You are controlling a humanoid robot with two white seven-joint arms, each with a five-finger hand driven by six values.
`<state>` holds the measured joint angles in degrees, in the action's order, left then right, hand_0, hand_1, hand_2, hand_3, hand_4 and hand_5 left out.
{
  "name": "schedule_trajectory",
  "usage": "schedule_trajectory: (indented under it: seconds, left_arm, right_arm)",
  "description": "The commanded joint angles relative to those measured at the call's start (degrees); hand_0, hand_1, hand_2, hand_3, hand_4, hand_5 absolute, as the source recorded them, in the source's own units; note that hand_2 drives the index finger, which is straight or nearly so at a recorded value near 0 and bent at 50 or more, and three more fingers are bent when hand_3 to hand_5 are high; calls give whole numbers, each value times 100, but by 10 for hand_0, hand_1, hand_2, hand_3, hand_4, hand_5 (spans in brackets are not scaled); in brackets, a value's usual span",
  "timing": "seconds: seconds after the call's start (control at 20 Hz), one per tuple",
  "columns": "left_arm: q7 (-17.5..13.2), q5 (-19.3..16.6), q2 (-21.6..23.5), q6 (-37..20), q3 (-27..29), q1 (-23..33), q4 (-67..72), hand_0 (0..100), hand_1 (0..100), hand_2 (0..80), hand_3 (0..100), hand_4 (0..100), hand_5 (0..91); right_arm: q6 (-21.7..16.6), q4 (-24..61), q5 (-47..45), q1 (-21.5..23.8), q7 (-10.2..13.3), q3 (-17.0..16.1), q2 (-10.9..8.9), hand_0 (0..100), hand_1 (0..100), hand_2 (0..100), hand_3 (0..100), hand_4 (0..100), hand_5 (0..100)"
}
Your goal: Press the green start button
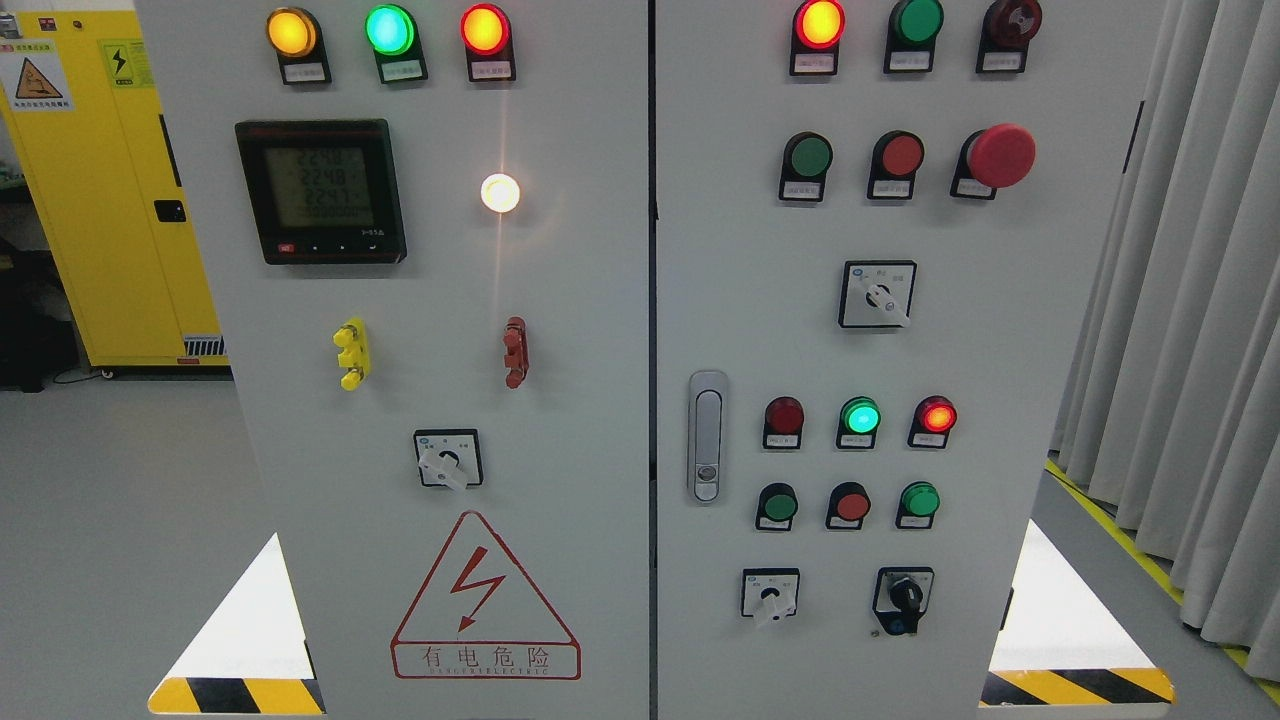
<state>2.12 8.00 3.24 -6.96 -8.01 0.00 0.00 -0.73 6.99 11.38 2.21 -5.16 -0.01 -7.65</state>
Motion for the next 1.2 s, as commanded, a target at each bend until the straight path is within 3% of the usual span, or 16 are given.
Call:
schedule_trajectory:
  seconds: [0.0,0.15,0.4,0.5,0.85,1.15]
  left_arm:
    - [-1,0,-61,2,1,-70,-132,120,556,0,0,0,0]
    - [-1,0,-209,2,10,-70,-140,120,556,0,0,0,0]
    - [-1,0,-570,2,10,-70,-140,120,556,0,0,0,0]
    - [-1,-9,-693,2,1,-70,-140,120,556,0,0,0,0]
    - [-1,-26,-922,2,-16,-62,-132,120,556,0,0,0,0]
    - [-1,-18,-922,2,-25,-62,-158,120,556,0,0,0,0]
  right_arm:
    - [-32,22,66,-351,41,-70,35,185,241,0,0,0,0]
    - [-58,722,119,-432,6,0,141,187,264,0,0,0,0]
    - [-93,2400,416,-169,85,1054,167,175,311,0,0,0,0]
    - [-102,3174,907,-11,173,1082,185,170,324,0,0,0,0]
    - [-137,5600,2569,482,147,1099,123,170,379,0,0,0,0]
    - [-822,7165,3448,553,129,1082,106,176,419,0,0,0,0]
